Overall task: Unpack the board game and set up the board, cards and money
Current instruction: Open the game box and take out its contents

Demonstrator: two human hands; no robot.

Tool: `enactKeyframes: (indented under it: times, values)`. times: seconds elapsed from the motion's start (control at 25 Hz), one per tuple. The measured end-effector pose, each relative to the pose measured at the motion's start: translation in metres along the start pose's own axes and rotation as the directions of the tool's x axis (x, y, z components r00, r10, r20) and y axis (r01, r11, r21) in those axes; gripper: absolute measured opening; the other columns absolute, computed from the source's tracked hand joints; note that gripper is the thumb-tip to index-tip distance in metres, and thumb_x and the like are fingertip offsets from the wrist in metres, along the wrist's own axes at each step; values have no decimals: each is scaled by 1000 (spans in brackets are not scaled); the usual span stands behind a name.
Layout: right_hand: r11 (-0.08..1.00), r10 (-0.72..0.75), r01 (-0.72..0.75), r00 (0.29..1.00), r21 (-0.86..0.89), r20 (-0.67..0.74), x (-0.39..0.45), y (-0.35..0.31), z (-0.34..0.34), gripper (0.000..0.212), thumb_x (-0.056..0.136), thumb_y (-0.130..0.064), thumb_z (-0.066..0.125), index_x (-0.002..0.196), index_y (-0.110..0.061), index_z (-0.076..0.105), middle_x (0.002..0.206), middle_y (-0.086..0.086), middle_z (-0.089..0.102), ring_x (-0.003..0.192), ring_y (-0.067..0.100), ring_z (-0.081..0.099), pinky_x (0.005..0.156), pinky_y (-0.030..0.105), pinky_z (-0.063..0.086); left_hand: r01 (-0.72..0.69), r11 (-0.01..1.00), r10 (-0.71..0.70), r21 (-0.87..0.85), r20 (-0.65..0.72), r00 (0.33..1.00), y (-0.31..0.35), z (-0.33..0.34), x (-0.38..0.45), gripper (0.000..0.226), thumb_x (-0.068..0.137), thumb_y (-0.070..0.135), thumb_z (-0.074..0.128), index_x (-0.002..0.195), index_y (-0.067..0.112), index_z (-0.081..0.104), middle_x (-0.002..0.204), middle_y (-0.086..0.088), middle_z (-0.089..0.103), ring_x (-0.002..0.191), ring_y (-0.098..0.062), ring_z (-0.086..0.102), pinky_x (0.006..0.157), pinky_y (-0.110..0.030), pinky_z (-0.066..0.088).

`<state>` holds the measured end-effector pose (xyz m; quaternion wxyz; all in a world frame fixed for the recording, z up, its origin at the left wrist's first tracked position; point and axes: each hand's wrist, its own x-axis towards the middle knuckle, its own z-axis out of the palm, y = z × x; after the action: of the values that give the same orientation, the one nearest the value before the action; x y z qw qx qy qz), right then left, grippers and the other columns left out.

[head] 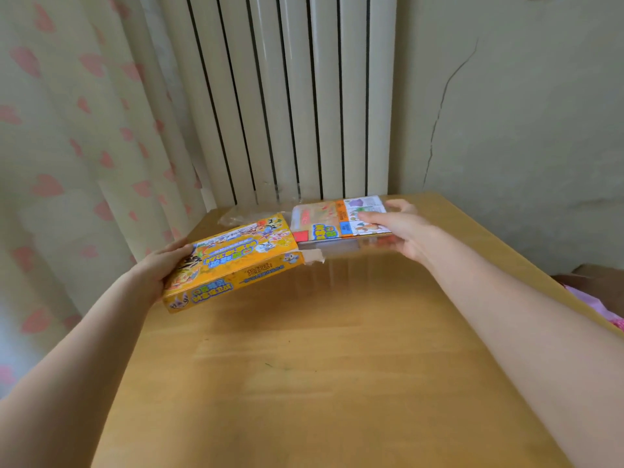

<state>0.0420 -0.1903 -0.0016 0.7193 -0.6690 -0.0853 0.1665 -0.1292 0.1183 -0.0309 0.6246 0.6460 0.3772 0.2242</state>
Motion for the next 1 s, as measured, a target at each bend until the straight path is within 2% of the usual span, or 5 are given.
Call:
enactKeyframes:
  times: [0.32, 0.6, 0.76, 0.88, 1.0]
  values:
    - [991, 48, -21, 976, 130, -213, 17, 24, 0, 54, 76, -7, 75, 115, -14, 37, 96, 7, 58, 60, 18, 59, 35, 24, 50, 126, 951, -211, -281, -297, 931, -34, -5, 18, 14, 94, 9, 48, 80, 9, 49, 59, -5, 48, 38, -16, 47, 28, -20, 40]
    - [994, 77, -57, 969, 90, -234, 31, 46, 2, 51, 77, -8, 74, 108, -17, 35, 85, 1, 54, 61, 18, 59, 37, 24, 52, 150, 954, -238, -259, -348, 907, -38, 16, 30, 8, 97, 15, 45, 101, 11, 49, 126, -7, 49, 99, -22, 52, 80, -29, 46]
    - [997, 68, -57, 976, 57, -207, 34, 50, 7, 60, 77, -8, 74, 122, -16, 35, 95, 4, 57, 66, 19, 61, 41, 27, 54, 173, 877, 103, 448, -528, 843, -28, 40, 25, 64, 89, 25, 58, 141, 3, 26, 148, -25, 21, 137, -38, 23, 111, -44, 21]
    - [998, 30, -37, 987, -41, -160, 31, 53, 1, 67, 76, -8, 75, 129, -16, 35, 99, 3, 59, 80, 22, 63, 45, 29, 55, -258, 652, 501, 713, -150, 852, -19, 95, -5, 47, 90, 13, 52, 134, 0, 40, 140, -25, 36, 131, -36, 31, 105, -39, 27]
    - [996, 5, -22, 983, -90, -186, 25, 52, -29, 67, 76, -10, 75, 131, -17, 36, 91, -1, 59, 80, 20, 62, 46, 28, 55, -555, 560, 493, 615, 292, 820, -17, 160, -33, 33, 92, 15, 49, 123, 5, 58, 128, -15, 56, 119, -30, 50, 95, -30, 38]
